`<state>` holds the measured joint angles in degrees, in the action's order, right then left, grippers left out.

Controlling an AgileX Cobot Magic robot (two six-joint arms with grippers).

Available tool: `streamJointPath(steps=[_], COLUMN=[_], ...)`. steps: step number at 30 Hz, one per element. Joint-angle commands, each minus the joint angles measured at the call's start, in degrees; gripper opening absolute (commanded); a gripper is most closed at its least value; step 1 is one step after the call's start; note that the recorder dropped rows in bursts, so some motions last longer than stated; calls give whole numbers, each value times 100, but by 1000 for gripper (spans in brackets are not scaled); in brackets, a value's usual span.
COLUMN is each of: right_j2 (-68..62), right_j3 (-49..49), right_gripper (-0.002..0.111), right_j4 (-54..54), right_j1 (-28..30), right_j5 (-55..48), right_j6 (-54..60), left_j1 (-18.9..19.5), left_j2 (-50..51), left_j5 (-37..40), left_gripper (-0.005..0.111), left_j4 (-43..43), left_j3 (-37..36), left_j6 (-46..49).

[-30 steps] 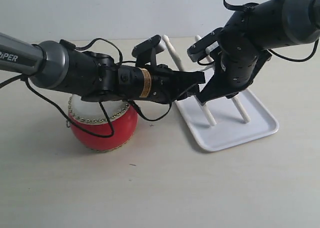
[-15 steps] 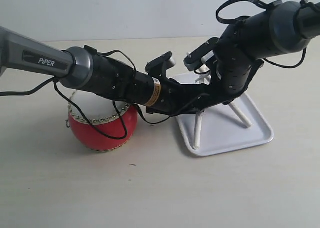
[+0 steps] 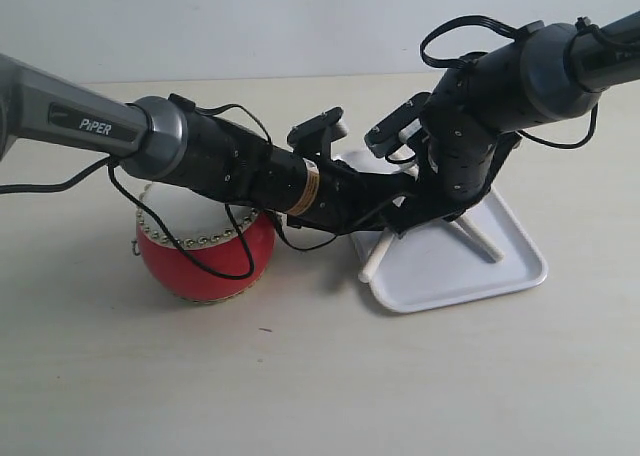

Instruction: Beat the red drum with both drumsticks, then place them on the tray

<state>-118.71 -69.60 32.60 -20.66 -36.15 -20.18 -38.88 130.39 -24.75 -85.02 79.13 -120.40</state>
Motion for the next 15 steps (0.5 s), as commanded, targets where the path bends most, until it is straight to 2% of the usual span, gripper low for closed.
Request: streamJointPath(steps=[1,3,5,9,11,15], right_j2=[-134,-134,-134,-134,-134,-134], right_j3=[28,28,28,28,28,1], right_gripper=[16,25,32,38,38,38], right_j4=[-321,-454,-470,-470,-470,-470], right_j1=[-5,-5,-5,-5,-5,-5], right_j5=[-8,-43,-86,-160,-160,-192], right_j6=[173,308,313,313,313,313], left_j1=[6,6,6,6,6,6], left_j2=[-30,-30,-30,-30,-30,-30], left_j5=[-67,-67,-67,-95,-95,-105], left_gripper=[0,5,16,38,43,43], left_j4=[-8,-8,-8,-8,15,15], left_j3=[14,14,14,14,14,14], left_j6=[28,28,28,28,28,28])
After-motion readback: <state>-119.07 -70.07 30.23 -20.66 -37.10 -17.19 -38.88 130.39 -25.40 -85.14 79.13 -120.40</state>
